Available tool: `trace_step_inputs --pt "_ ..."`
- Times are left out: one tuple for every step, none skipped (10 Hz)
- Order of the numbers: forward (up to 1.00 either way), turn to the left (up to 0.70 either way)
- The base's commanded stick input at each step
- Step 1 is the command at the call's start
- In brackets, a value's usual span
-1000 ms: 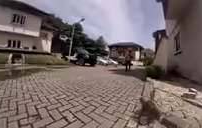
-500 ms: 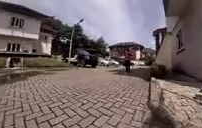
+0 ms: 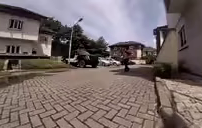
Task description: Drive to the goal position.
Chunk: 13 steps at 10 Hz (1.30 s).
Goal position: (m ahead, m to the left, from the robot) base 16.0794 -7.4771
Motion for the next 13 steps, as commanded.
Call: trace_step_inputs --pt "0.5 -0.38" --pt "0.5 -0.07" --pt "0.5 0.0" --pt "0.5 0.0" --pt "0.5 0.0" --pt "0.5 0.0" --pt "0.5 0.0" --pt "0.5 0.0" --pt "0.5 0.0" --pt "0.5 0.0" --pt "0.5 0.0" --pt "0.5 0.0" --pt "0.5 0.0"
